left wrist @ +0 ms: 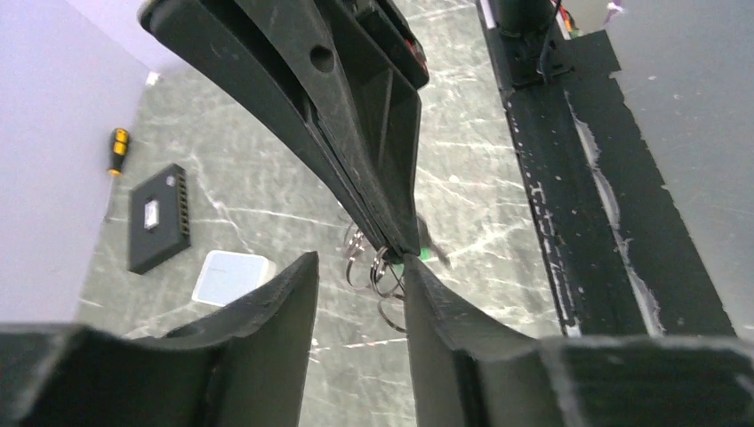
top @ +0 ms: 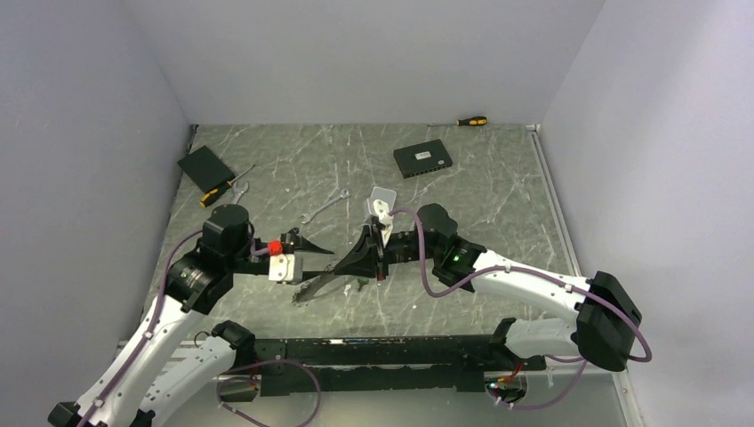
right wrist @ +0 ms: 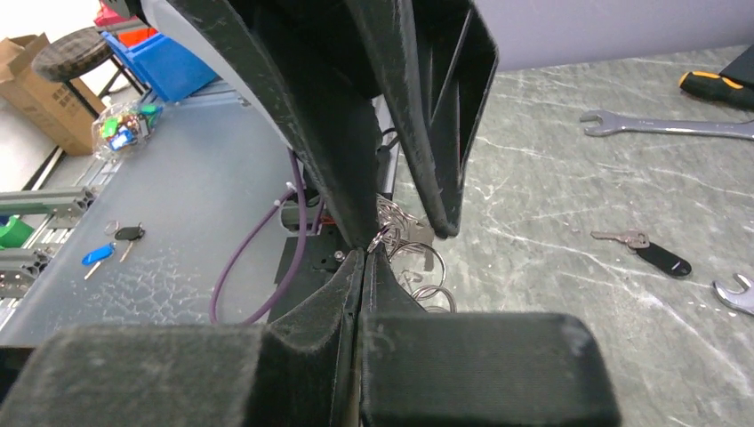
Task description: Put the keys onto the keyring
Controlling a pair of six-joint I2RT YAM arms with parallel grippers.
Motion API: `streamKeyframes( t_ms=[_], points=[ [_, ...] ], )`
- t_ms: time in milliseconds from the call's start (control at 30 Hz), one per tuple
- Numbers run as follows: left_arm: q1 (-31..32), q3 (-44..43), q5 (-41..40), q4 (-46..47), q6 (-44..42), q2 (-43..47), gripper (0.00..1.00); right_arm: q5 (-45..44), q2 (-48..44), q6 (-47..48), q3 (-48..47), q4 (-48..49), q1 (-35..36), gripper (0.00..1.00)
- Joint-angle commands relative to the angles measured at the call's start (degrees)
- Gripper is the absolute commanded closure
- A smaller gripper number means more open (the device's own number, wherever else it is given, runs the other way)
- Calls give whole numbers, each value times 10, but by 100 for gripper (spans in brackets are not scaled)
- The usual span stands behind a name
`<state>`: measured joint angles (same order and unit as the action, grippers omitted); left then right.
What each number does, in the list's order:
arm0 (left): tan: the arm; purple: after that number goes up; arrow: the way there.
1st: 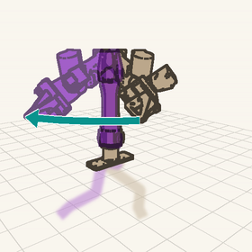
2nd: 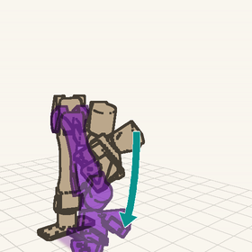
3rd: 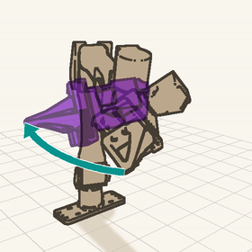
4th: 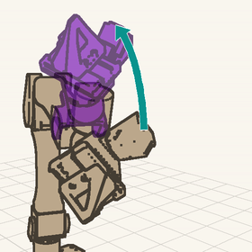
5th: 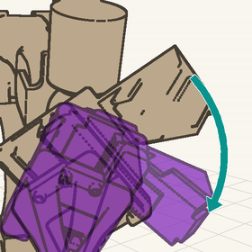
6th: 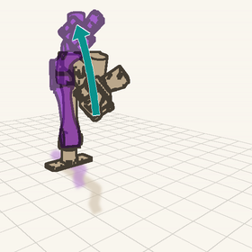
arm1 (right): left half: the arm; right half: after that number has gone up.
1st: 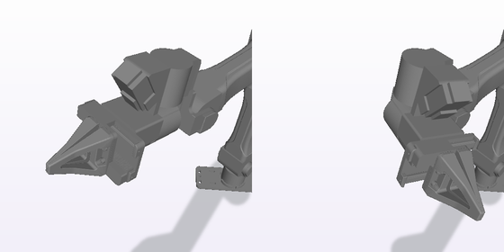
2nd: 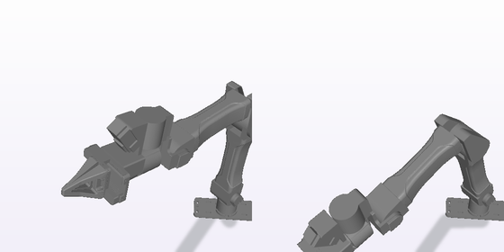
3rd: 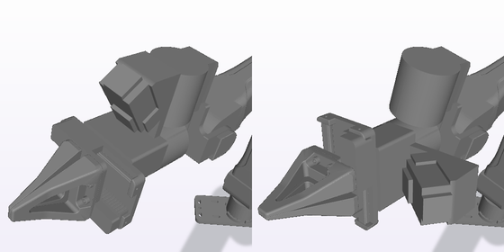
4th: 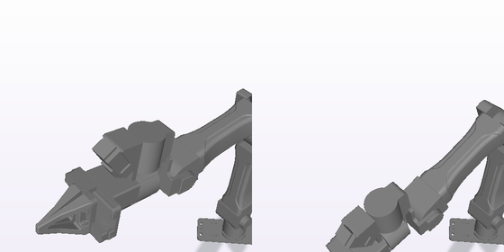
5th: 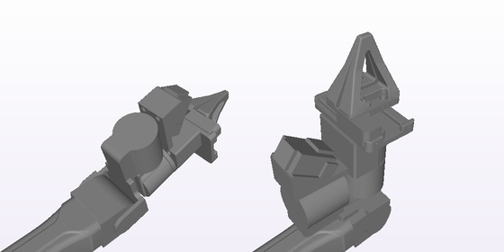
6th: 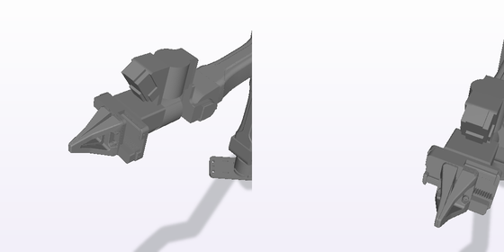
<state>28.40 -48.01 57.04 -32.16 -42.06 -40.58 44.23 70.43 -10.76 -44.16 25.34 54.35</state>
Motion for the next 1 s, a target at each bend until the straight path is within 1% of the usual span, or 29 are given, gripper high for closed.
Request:
streamKeyframes(
  t_ms=[0, 33, 100, 233, 333, 500, 600, 633, 667, 800, 900, 967],
  points=[
    [3, 13, -14, 67, 27, 38, 48, 4, -9, -14, 10, 75, 1, 100],
    [3, 17, -24, 70, 30, 41, 44, 2, -10, -15, 14, 79, 1, 100],
    [4, 19, -32, 69, 32, 47, 39, -2, -12, -14, 18, 81, 1, 100],
    [4, 22, -53, 71, 44, 60, 35, -27, -24, -2, 30, 80, 1, 100],
    [3, 33, -95, 96, 86, 81, 33, -66, -40, 22, 47, 82, 2, 100],
    [3, 71, -159, 164, 199, 111, 25, -110, -69, 54, 92, 122, 3, 100],
    [3, 90, -204, 201, 303, 114, 21, -137, -72, 69, 106, 139, 8, 100],
    [3, 93, -225, 209, 323, 114, 21, -151, -71, 76, 108, 140, 12, 100],
    [3, 95, -246, 212, 370, 114, 20, -166, -70, 81, 112, 145, 18, 100],
    [3, 88, -351, 184, 480, 109, 22, -255, -64, 120, 131, 180, 58, 100],
    [3, 76, -386, 148, 512, 97, 24, -330, -55, 149, 139, 209, 92, 100],
    [3, 65, -421, 128, 532, 85, 29, -384, -50, 166, 142, 228, 111, 100]
  ],
)
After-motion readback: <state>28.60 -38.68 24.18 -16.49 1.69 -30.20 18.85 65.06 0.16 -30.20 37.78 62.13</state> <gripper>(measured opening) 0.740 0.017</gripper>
